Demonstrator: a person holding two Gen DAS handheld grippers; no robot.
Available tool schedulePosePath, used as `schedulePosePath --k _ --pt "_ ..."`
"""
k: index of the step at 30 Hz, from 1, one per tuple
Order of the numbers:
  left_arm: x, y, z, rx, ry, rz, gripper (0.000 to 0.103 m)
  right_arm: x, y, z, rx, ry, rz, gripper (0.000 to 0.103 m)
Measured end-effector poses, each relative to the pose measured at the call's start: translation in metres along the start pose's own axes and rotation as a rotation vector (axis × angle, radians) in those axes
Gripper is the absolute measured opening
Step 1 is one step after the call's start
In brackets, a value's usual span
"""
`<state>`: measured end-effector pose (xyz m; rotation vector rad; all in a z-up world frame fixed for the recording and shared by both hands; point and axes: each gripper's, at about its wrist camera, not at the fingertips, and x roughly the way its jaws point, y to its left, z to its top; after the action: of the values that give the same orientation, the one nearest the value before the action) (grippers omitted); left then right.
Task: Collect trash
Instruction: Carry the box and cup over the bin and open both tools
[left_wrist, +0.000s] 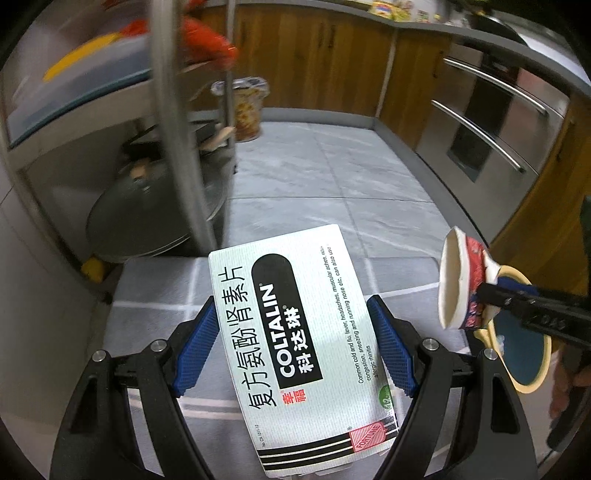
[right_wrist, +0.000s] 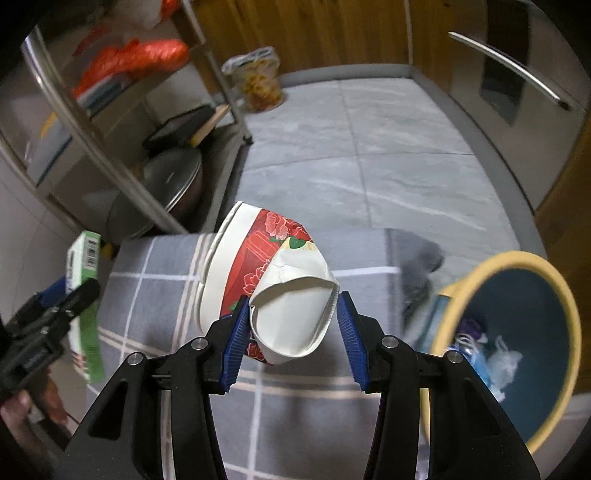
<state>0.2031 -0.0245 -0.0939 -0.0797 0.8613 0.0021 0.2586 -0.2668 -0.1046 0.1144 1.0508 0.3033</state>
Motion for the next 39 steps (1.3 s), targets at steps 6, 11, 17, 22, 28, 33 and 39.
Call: schedulePosePath --k 6,11,17,22,28,33,39 --pt "0.002 -0.042 -0.001 0.085 -0.013 -0.034 0.078 -0.048 -0.034 -0.01 0.052 -0.044 -0.011 0.049" --pt "0.0 -0.071 -0.002 0.125 -0.021 -0.077 0.078 -0.082 -0.057 -0.02 0.044 -0.094 -0.055 0.049" --pt "-0.001 -0.105 -0.005 0.198 -0.038 -0.12 0.078 -0.104 -0.103 -0.033 0.098 -0.112 -0.134 0.049" --pt "-0.001 -0.132 -0.007 0.23 -0.04 -0.165 0.078 -0.114 -0.142 -0.044 0.177 -0.115 -0.18 0.049" --pt "0.002 -0.161 -0.011 0.269 -0.042 -0.211 0.078 -0.114 -0.165 -0.053 0.215 -0.102 -0.206 0.049" --pt "0.003 -0.188 -0.016 0.293 -0.023 -0.298 0.078 -0.118 -0.17 -0.059 0.214 -0.093 -0.234 0.049" --pt "0.016 -0.217 -0.006 0.269 -0.008 -0.425 0.078 -0.125 -0.193 -0.065 0.267 -0.097 -0.283 0.049"
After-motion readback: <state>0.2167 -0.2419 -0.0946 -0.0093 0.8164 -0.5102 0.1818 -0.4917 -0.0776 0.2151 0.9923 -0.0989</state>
